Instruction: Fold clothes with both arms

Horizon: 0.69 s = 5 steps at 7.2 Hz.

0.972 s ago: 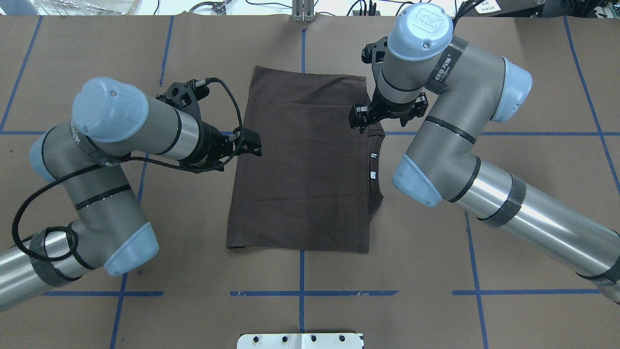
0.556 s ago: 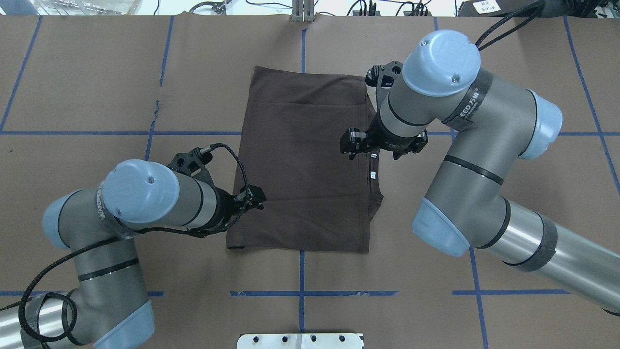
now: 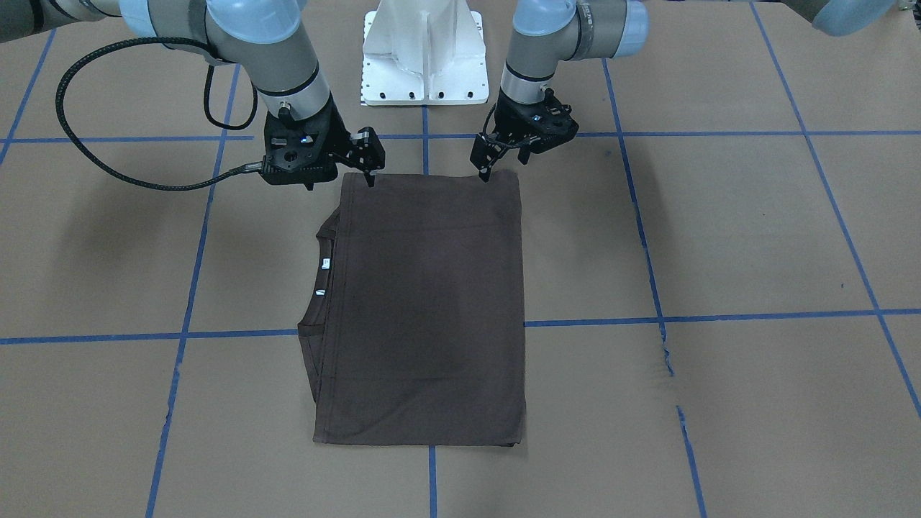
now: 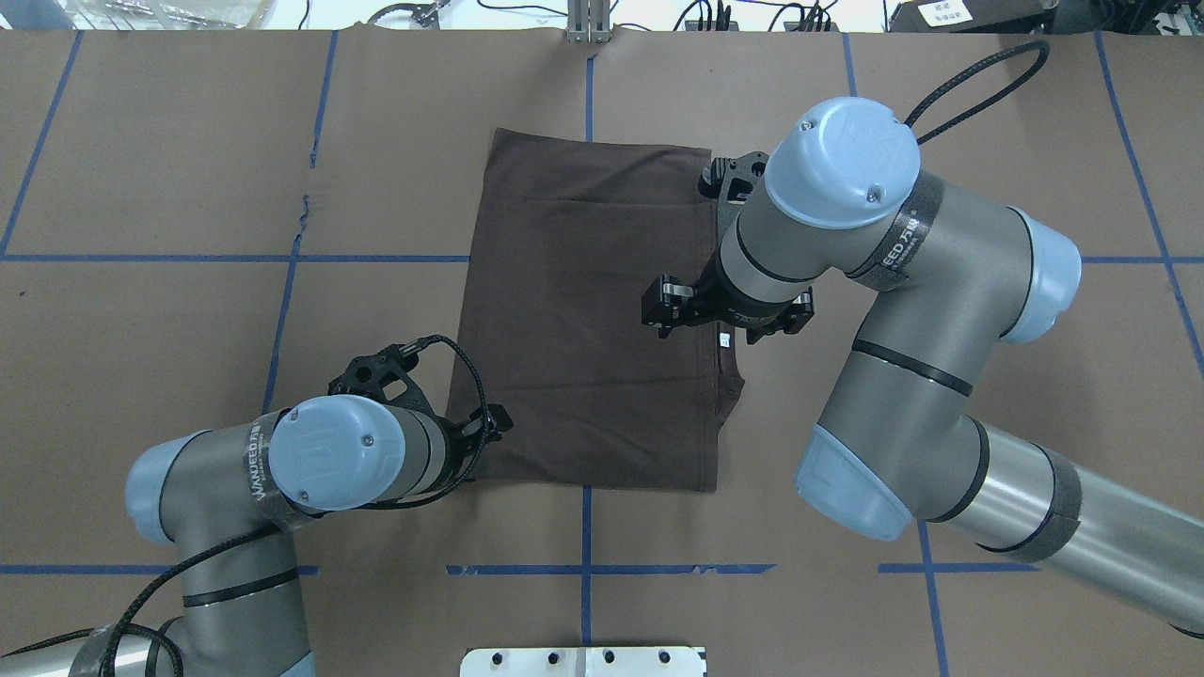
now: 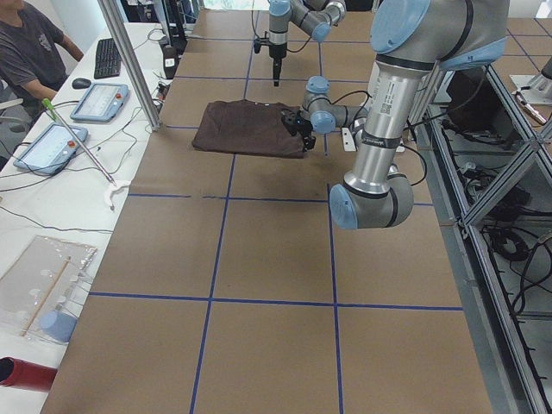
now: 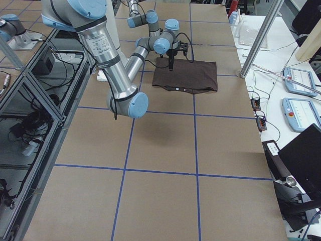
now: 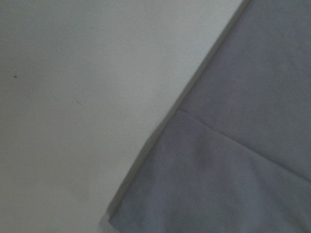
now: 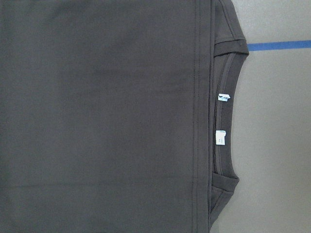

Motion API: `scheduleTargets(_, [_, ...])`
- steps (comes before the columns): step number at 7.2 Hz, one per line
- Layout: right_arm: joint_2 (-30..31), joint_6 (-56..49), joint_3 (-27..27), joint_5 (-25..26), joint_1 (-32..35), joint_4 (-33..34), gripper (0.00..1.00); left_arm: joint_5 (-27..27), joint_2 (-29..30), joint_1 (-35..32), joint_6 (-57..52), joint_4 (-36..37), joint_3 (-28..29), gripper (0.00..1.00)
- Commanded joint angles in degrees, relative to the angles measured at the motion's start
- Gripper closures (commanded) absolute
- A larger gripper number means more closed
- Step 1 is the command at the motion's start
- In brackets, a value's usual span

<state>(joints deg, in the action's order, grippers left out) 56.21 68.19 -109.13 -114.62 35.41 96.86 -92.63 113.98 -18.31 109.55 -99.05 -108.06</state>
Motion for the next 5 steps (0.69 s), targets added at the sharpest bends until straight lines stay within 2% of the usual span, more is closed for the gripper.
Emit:
scheduleTargets(1, [-0.1,0.1,0.1,0.0,-0.2,0.0,0.00,0.9,0.1,0.0,0.1,0.0,2.3,0.01])
scheduleTargets(3, [-0.1,0.1,0.1,0.0,-0.2,0.0,0.00,1.9,0.4,0.1,0.0,-0.4,4.5,0.02])
scheduleTargets(5, [-0.3,-0.1,0.1,0.0,-0.2,0.0,0.00,1.8,1.0,0.1,0.1,-0.4,4.6,0.14])
